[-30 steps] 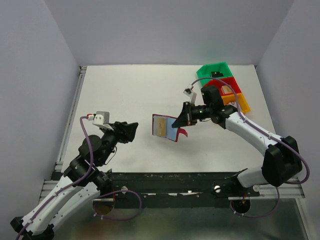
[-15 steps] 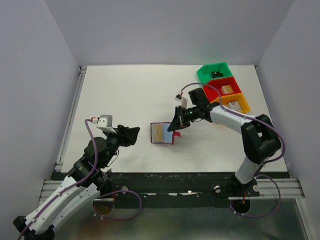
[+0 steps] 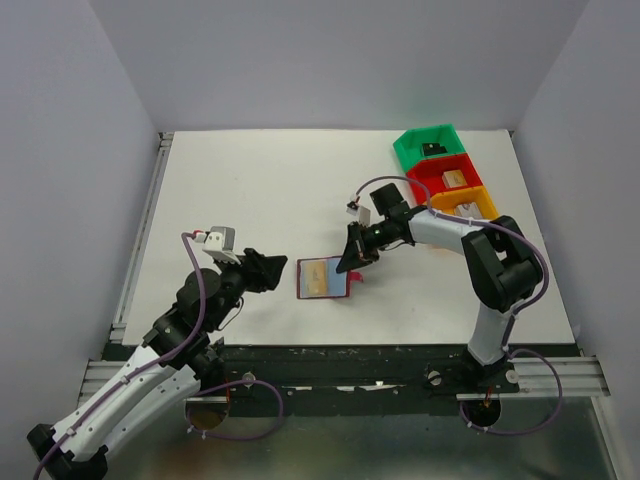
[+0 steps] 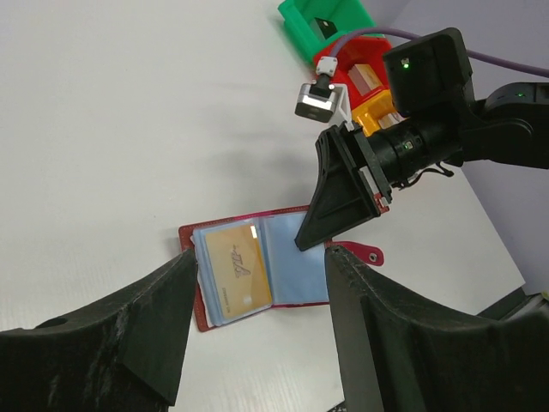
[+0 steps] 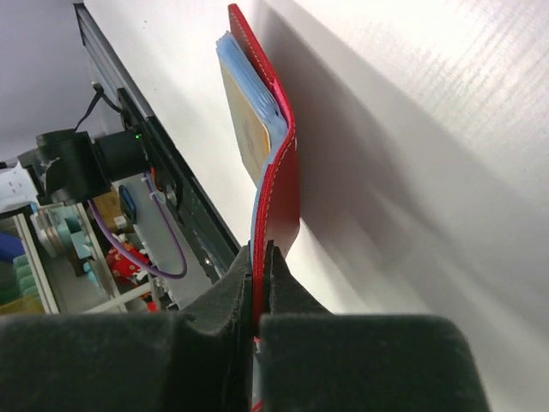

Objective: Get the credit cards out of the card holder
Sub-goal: Place the card holder at the center of the board.

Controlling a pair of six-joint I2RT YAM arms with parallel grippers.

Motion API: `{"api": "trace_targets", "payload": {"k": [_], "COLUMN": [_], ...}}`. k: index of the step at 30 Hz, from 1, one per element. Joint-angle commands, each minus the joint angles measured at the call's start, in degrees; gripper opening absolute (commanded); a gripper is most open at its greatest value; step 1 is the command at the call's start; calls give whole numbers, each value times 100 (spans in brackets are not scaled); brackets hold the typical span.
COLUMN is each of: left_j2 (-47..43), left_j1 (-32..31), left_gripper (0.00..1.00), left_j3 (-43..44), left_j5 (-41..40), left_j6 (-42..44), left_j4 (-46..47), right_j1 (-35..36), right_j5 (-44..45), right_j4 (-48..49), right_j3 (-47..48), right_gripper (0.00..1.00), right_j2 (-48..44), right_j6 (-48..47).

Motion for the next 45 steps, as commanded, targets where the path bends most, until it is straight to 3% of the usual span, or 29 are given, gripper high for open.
{"api": "trace_targets", "payload": {"k": [1,4,8,14,19,24,29,33,38,45], "left_j2": [25,16,51,86,147,323,753,1350,2097,2582], "left_j1": [17,25,17,25,25,17,17,34,34,34], "left_gripper": [72,72,75,75,75,75,74,68,49,43], "left_j3": [56,74,65,48,30,21,21,47,127,-58], "left_j5": [150,133,124,106,124,142,185,361,370,361], "left_j6": [123,149,176,202,167,79,-9,-9,-79,-413], "left_j4": [141,115,106,123,115,176,378,712,879,1327], "right_j1": [-21,-91,-161,-197,-197,-179,276,954,1007,973], "right_j5": [131,447,851,1659,3020,3656,2121,1609,1546,1853], "right_j4": [-280,-465,-755,-1211,-1888,-2031,-785,-19,913,1073], "right_j3": [138,156,182,278,516,631,139,-63,-792,-1250], "right_gripper": [13,32,47,54,56,57,47,38,30,28], "right_j2": [106,62,-17,-254,-833,-1755,-2478,-2101,-1495,-976], "right_j6": [-116,-151,-256,-441,-783,-854,-355,76,710,746]}}
